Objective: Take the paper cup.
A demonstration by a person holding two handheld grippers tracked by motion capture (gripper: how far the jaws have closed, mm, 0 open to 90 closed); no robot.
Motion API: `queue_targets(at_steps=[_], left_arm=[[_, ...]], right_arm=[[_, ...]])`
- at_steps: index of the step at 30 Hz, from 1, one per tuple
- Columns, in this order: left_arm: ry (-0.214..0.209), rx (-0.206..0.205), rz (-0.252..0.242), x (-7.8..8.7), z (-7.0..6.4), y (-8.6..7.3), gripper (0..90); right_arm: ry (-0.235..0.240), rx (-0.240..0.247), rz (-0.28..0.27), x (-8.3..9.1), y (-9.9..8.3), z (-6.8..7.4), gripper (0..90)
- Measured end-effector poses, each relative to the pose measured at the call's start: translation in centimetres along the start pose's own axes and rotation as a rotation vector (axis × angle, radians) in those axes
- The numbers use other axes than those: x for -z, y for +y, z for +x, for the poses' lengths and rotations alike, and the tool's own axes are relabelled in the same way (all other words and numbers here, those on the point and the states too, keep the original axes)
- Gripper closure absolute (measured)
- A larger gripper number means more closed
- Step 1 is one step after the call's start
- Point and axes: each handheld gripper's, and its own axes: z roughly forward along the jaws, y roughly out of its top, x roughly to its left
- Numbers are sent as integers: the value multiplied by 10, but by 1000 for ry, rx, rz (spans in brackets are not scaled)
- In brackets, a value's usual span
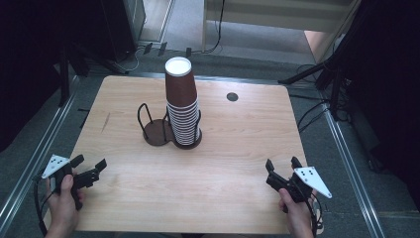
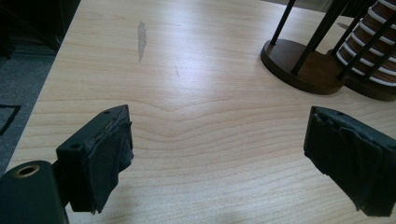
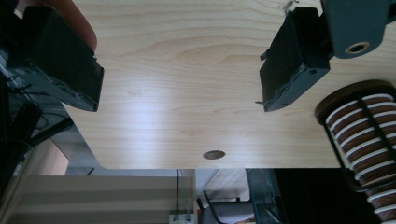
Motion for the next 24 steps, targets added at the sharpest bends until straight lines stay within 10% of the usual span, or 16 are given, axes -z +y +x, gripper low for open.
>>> queue_targets(at_steps=[24], left_arm=[[0,1,3,0,0,0,87]], right_arm=[[87,24,-32,-23,36,43,130]])
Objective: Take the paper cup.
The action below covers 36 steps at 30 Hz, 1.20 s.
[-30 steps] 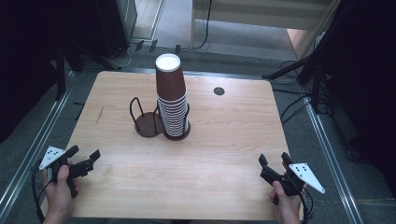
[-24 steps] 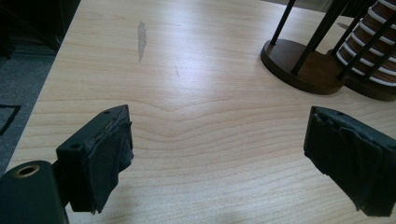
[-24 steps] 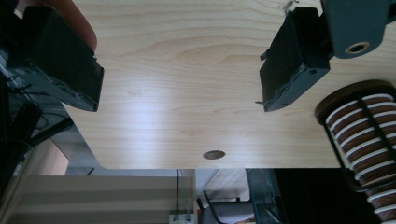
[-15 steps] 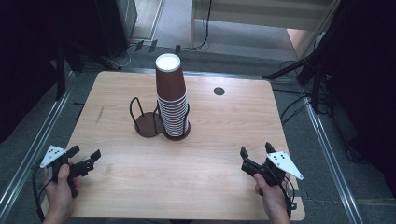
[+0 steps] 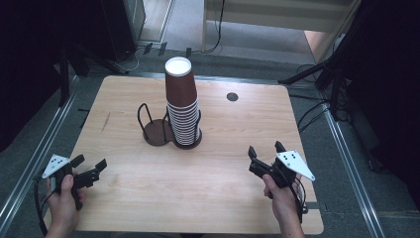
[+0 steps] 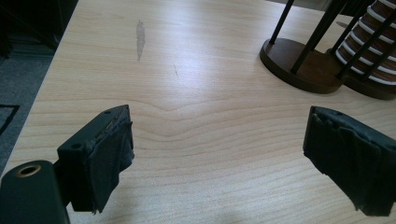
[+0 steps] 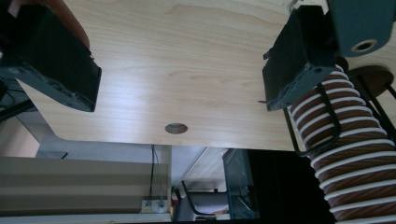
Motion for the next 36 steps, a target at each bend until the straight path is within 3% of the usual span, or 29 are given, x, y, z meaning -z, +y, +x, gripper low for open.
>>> queue_targets(at_steps=[21,36], left_arm=[[-2,4,3,0,0,0,87],[-2,12,11,-1,1,1,90]], right_arm=[[55,32,-25,-29,25,42,131],[107,26,-32,-46,41,68,123]])
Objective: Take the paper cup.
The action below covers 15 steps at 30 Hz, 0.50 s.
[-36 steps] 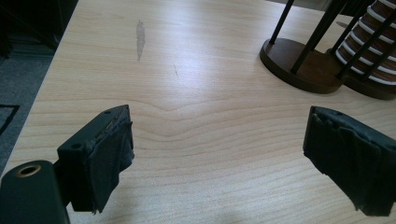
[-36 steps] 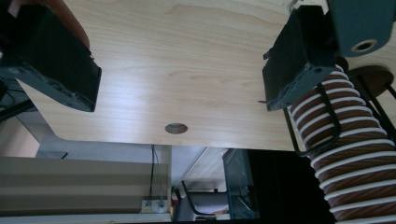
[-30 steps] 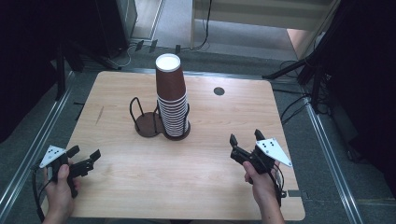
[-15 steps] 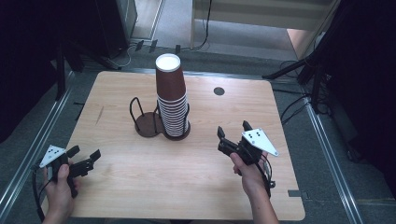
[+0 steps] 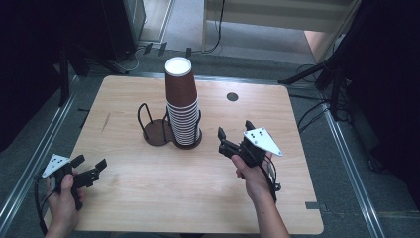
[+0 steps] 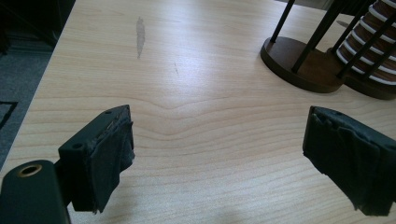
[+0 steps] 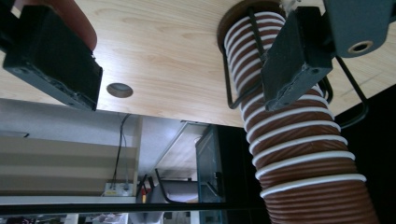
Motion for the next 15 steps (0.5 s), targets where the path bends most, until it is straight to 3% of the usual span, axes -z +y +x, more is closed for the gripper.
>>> queue_targets(at_steps=[5,15], left_arm=[[-1,-1,0,0,0,0,90],[-2,-3,-1,0,0,0,90]], right_arm=[[39,1,4,-7,6,8,124],[62,7,2,-21,13,25,126]])
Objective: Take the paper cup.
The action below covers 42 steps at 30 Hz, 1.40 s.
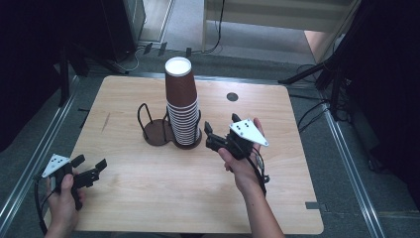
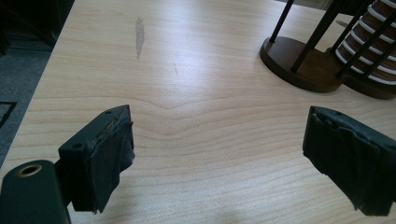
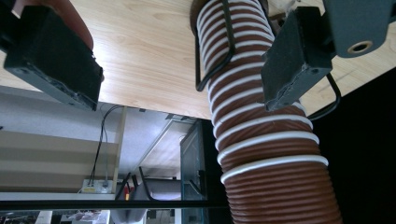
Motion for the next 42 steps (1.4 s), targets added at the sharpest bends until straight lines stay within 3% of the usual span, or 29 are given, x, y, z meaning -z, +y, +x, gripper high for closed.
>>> queue_targets(at_steps=[10,21,42], left_arm=[[-1,3,1,0,0,0,91],[1,4,3,-1,0,0,91],[2,1,5,-1,0,0,91]], right_arm=[[23,11,-6,-14,8,15,126],[25,-30,-2,-27,14,19,126],[37,-22,-10,-51,31,38,114]])
